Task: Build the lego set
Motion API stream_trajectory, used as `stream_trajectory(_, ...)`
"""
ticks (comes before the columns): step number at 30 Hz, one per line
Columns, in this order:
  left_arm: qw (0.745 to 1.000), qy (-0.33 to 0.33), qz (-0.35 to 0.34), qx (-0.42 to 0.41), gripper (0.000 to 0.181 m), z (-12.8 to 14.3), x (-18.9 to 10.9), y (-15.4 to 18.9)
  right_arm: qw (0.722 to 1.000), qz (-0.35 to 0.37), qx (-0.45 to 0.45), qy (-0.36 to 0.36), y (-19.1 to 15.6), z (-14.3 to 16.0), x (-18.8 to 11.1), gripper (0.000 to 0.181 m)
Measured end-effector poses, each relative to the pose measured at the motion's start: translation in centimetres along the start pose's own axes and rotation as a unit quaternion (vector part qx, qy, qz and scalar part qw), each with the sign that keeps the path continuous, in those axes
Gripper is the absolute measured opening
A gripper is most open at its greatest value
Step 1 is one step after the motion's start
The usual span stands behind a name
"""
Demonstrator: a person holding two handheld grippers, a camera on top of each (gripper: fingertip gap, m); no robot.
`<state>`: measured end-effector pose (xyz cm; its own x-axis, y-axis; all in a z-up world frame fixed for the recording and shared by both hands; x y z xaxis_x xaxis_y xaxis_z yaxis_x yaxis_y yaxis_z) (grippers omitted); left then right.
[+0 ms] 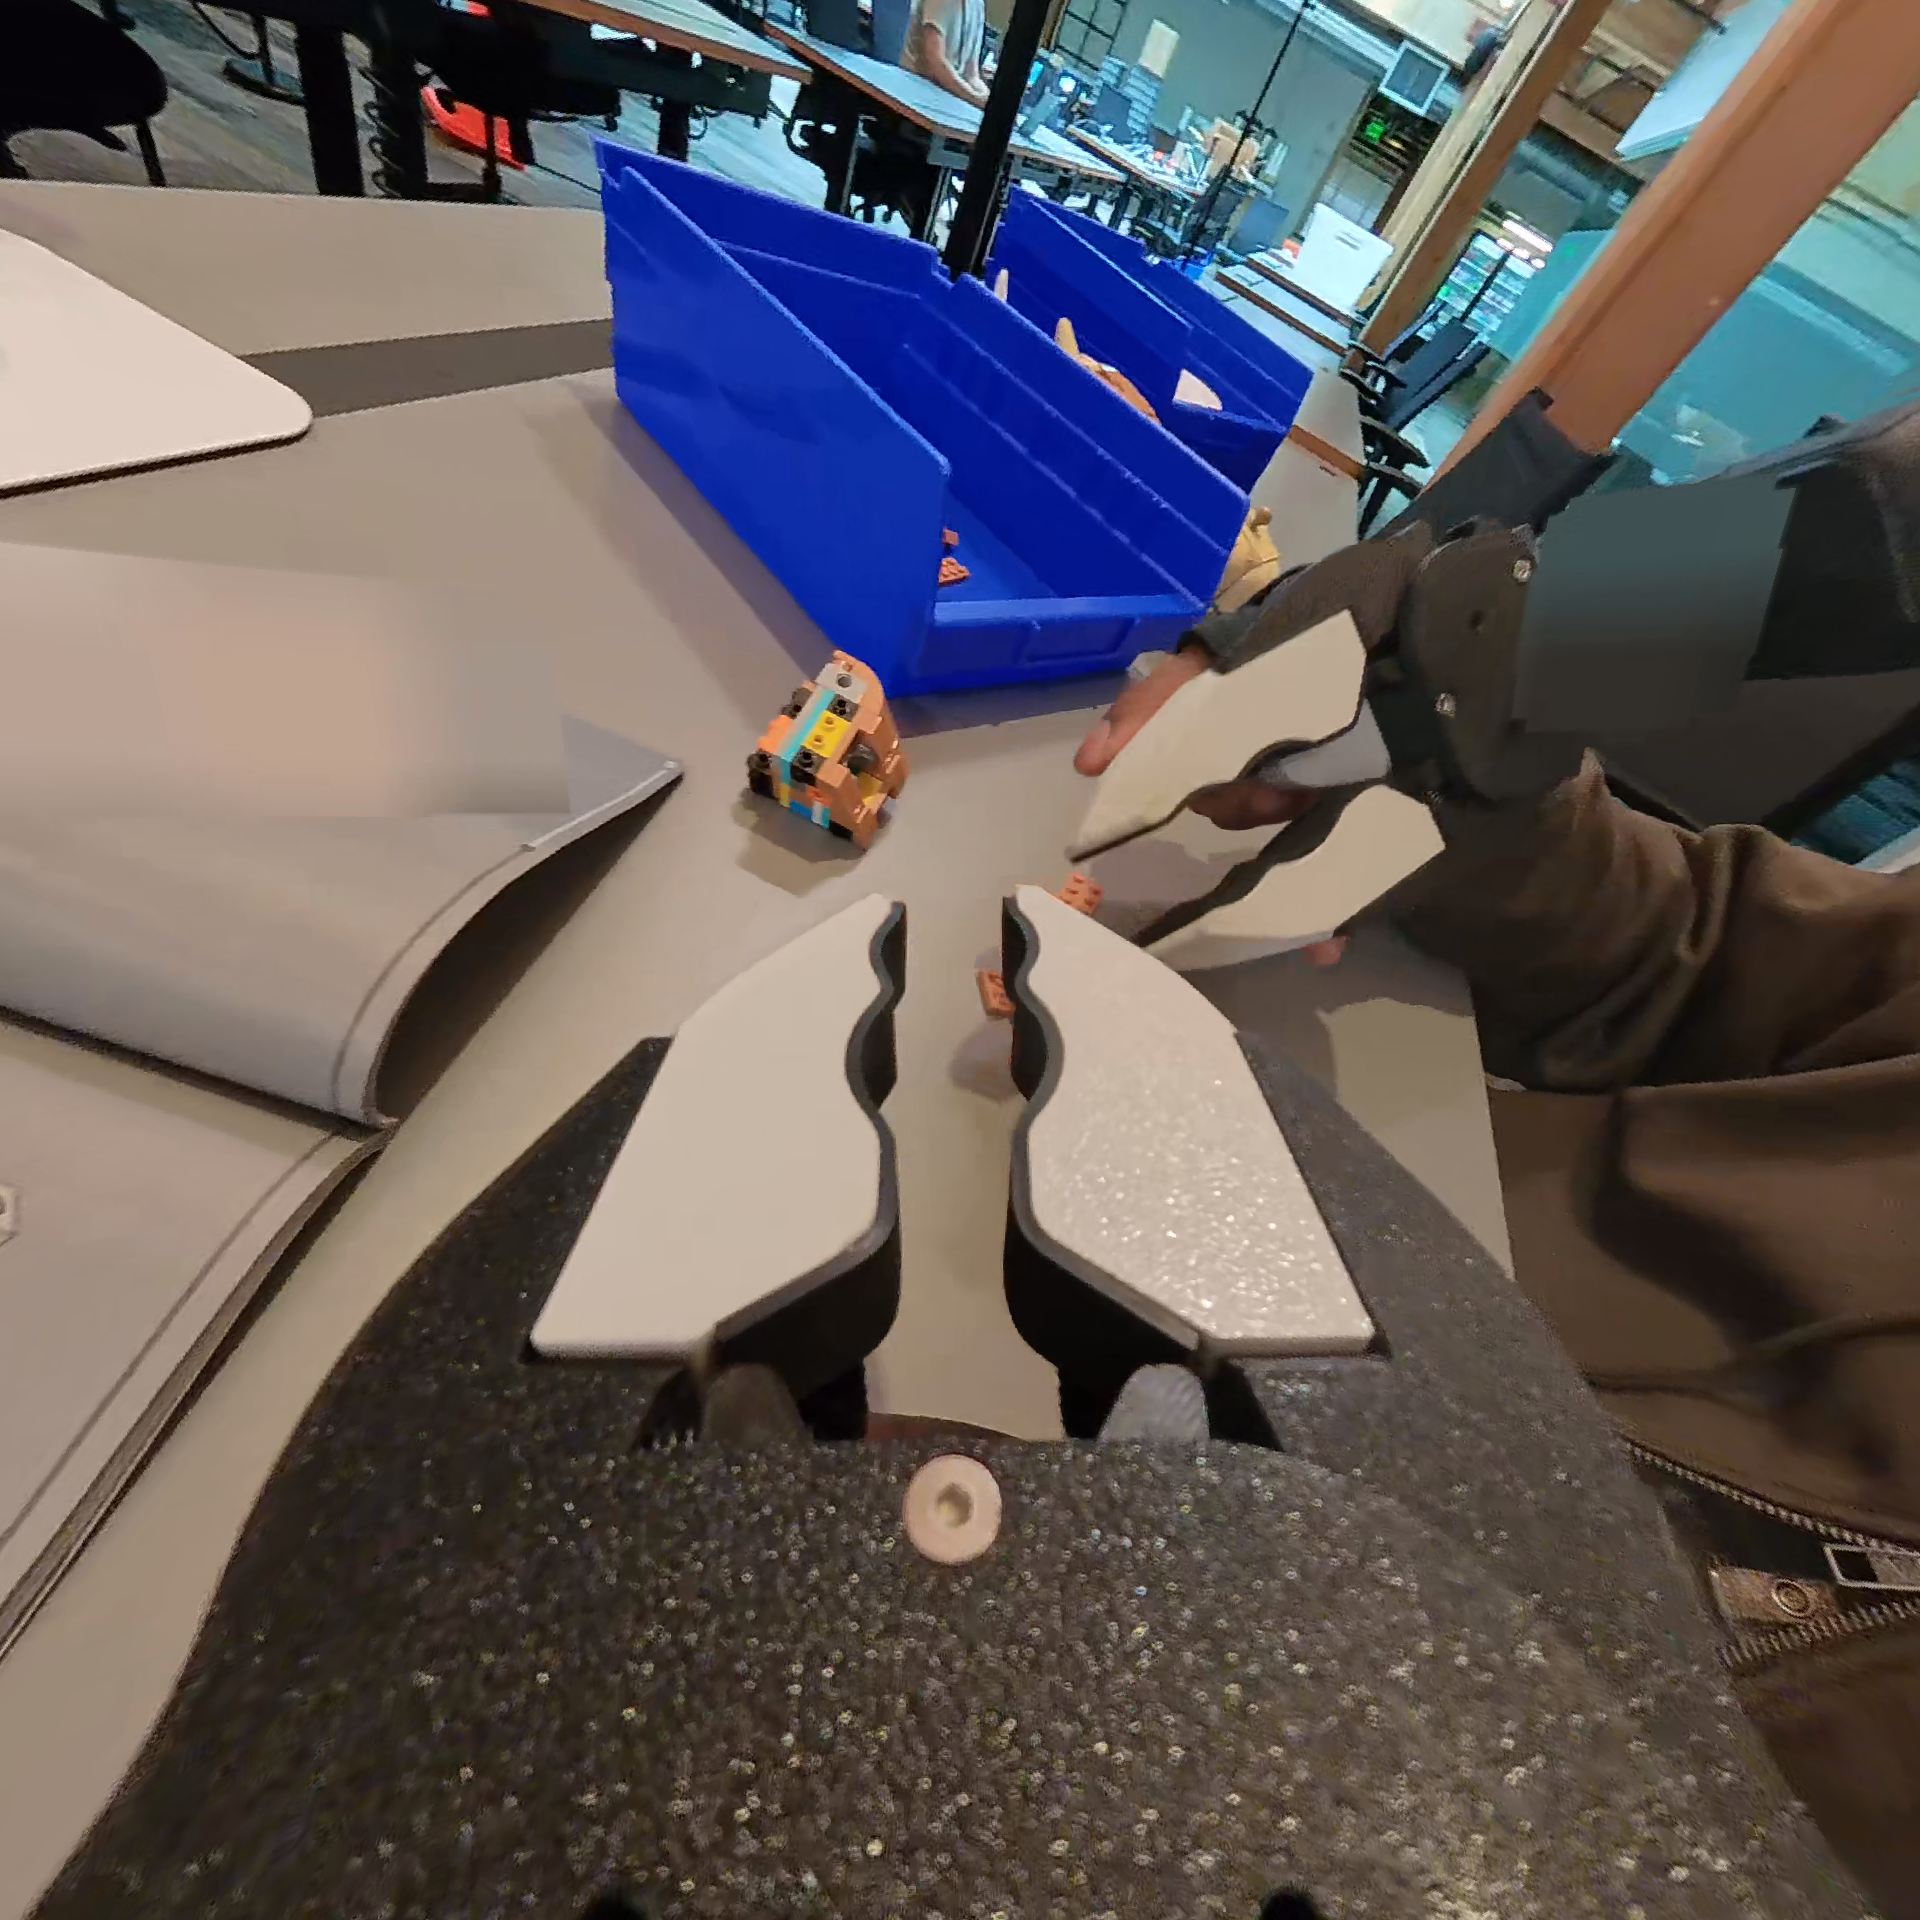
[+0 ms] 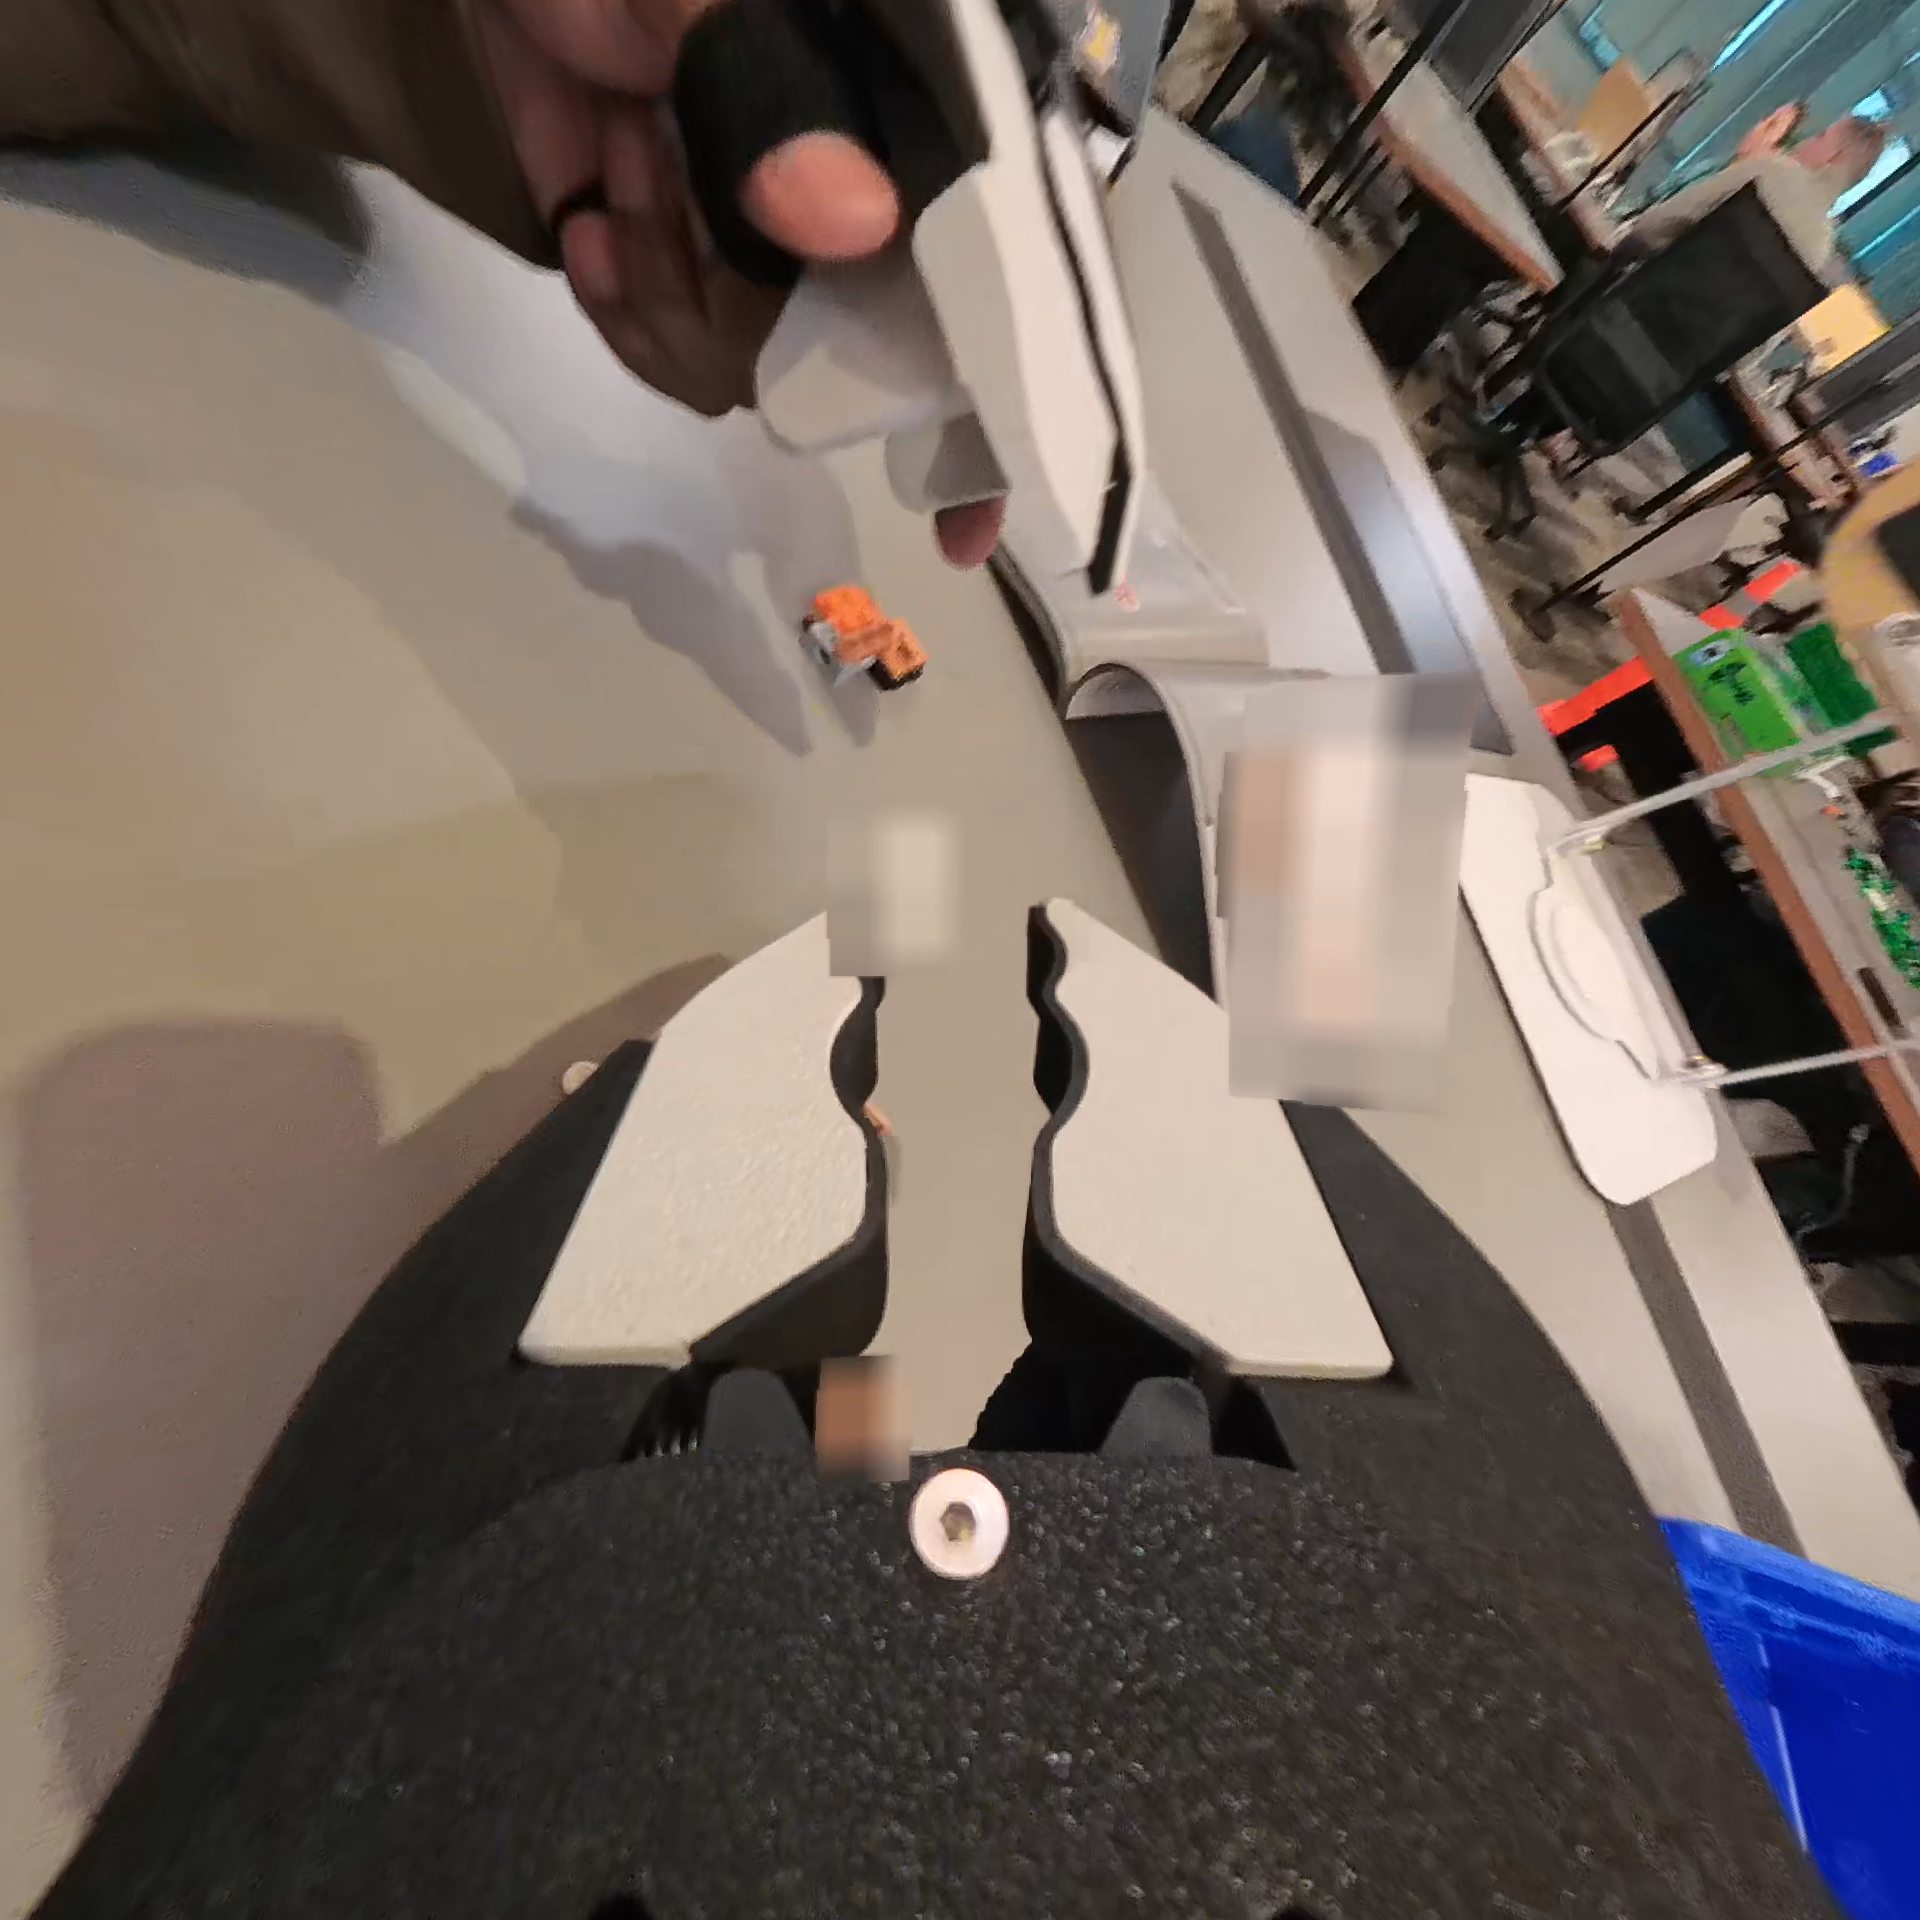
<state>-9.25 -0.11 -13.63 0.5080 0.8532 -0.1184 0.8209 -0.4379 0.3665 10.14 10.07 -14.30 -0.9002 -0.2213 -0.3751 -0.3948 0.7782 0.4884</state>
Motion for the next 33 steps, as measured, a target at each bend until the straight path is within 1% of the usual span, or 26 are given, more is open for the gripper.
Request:
stream_trajectory(3, 1.0, -0.003, -0.01, 0.007, 0.018, 0.1, 0.1, -0.1, 0.999, -0.038, 0.001, -0.026, 0.0, 0.8, 1.5, 0.028)
stream_trajectory(7, 1.0, -0.009, -0.015, 0.018, 0.018, 0.2, 0.2, -0.1, 0.995, -0.085, 0.009, -0.051, 1.1, 1.7, 3.6, 0.033)
stream_trajectory(13, 1.0, -0.007, -0.019, 0.021, 0.018, 0.1, 0.1, -0.2, 0.982, -0.165, 0.032, -0.091, 2.4, 2.9, 6.4, 0.038)
stream_trajectory(18, 1.0, 0.002, -0.022, 0.022, 0.017, -0.1, -0.3, -0.3, 0.973, -0.2, 0.05, -0.1, 3.0, 3.1, 7.9, 0.039)
stream_trajectory(20, 0.999, 0.005, -0.023, 0.022, 0.017, -0.2, -0.4, -0.3, 0.968, -0.22, 0.07, -0.101, 3.1, 3.1, 8.2, 0.034)
stream_trajectory(22, 0.999, 0.008, -0.024, 0.022, 0.017, -0.3, -0.5, -0.4, 0.962, -0.233, 0.096, -0.103, 3.0, 3.1, 8.4, 0.023)
stream_trajectory(23, 0.999, 0.009, -0.025, 0.022, 0.017, -0.3, -0.5, -0.4, 0.962, -0.231, 0.102, -0.104, 2.9, 3.1, 8.4, 0.017)
stream_trajectory(25, 0.999, 0.012, -0.026, 0.024, 0.017, -0.4, -0.6, -0.4, 0.966, -0.217, 0.091, -0.104, 2.7, 3.0, 8.2, 0.016)
stream_trajectory(28, 0.999, 0.013, -0.031, 0.027, 0.017, -0.4, -0.7, -0.4, 0.977, -0.181, 0.047, -0.104, 1.8, 2.7, 7.3, 0.016)
stream_trajectory(31, 0.999, 0.016, -0.036, 0.03, 0.017, -0.4, -0.9, -0.4, 0.99, -0.121, 0.008, -0.077, 0.9, 1.3, 5.2, 0.016)
stream_trajectory(33, 0.999, 0.02, -0.038, 0.032, 0.017, -0.5, -1.0, -0.4, 0.997, -0.066, -0.006, -0.039, 0.4, -0.4, 2.8, 0.016)
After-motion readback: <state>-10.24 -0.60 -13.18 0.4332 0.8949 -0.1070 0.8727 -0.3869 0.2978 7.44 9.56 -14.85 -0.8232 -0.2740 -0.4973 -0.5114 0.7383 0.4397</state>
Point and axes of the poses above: each gripper's, where its closed fingertips meet, x out along the fingers, z out of its underside, y = z × x across the jaws, the point moved 10 cm from there along -x, back along the fingers, and after that the axes turned 9 degrees about y, right-handed, at the moved point
